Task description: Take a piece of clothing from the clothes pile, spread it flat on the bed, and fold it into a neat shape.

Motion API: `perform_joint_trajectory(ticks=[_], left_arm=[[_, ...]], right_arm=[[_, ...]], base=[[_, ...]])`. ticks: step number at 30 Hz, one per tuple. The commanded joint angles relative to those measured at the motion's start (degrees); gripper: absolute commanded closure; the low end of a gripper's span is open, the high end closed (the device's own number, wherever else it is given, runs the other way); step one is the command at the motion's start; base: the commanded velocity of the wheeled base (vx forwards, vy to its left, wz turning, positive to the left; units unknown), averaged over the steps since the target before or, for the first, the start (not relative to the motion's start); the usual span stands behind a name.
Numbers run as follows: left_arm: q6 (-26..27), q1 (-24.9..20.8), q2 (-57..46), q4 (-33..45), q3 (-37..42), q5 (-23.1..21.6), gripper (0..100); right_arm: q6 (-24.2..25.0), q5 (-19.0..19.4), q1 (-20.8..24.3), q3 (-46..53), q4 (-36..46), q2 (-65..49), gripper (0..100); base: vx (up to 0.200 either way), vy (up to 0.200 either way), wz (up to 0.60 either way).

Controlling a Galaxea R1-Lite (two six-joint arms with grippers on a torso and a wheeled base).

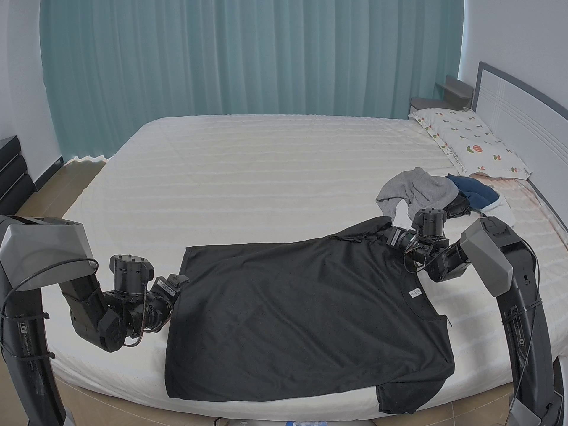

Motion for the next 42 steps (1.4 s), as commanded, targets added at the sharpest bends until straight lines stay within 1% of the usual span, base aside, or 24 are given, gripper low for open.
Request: perform_joint_trajectory(ticks=[1,3,7,18,19,26,31,32,34,37,41,42], left_arm=[[-0.04,-0.09,0.05,-0.02,0.00,0.01,0],[-0.04,-0.09,0.05,-0.02,0.00,0.01,0],[-0.04,-0.09,0.05,-0.02,0.00,0.01,0],[0.04,-0.09,0.32,-0.02,0.00,0.10,0],[0.04,-0.09,0.32,-0.02,0.00,0.10,0],[0.04,-0.09,0.32,-0.02,0.00,0.10,0],[0.04,-0.09,0.32,-0.02,0.00,0.10,0],[0.04,-0.09,0.32,-0.02,0.00,0.10,0],[-0.04,-0.09,0.32,-0.02,0.00,0.10,0],[-0.04,-0.09,0.23,-0.02,0.00,0.10,0],[-0.31,-0.09,-0.30,-0.11,0.44,-0.07,0],[-0.31,-0.09,-0.30,-0.28,1.05,-0.16,0]], right_arm=[[0.32,-0.18,-1.01,-2.12,0.15,1.25,100],[0.94,-1.06,-1.54,-5.46,-0.29,3.01,100],[2.34,-2.29,-1.63,-7.40,-0.38,3.62,100],[2.25,-2.46,-1.36,-8.72,-0.65,4.94,100],[2.25,-2.46,-1.45,-8.63,-0.73,4.94,0],[2.52,-2.38,-2.24,-5.82,-0.91,1.69,0],[4.54,-2.38,-2.42,-3.18,-0.91,-2.44,0],[6.03,-2.29,-2.42,0.16,-1.00,-5.34,0],[7.18,-1.94,-2.42,4.12,-1.35,-7.98,0],[7.26,-0.88,-2.86,12.11,-3.19,-12.11,0],[7.00,2.02,-4.00,22.75,-7.33,-17.03,0],[7.00,3.42,-4.62,27.23,-9.26,-19.14,0]], base=[[0.000,0.000,0.00],[0.000,0.000,0.00],[0.000,0.000,0.00],[0.000,0.000,0.00],[0.000,0.000,0.00],[0.000,0.000,0.00],[0.000,0.000,0.00],[0.000,0.000,0.00],[0.000,0.000,0.00],[0.000,0.000,0.00],[0.000,0.000,0.00],[0.000,0.000,0.00]])
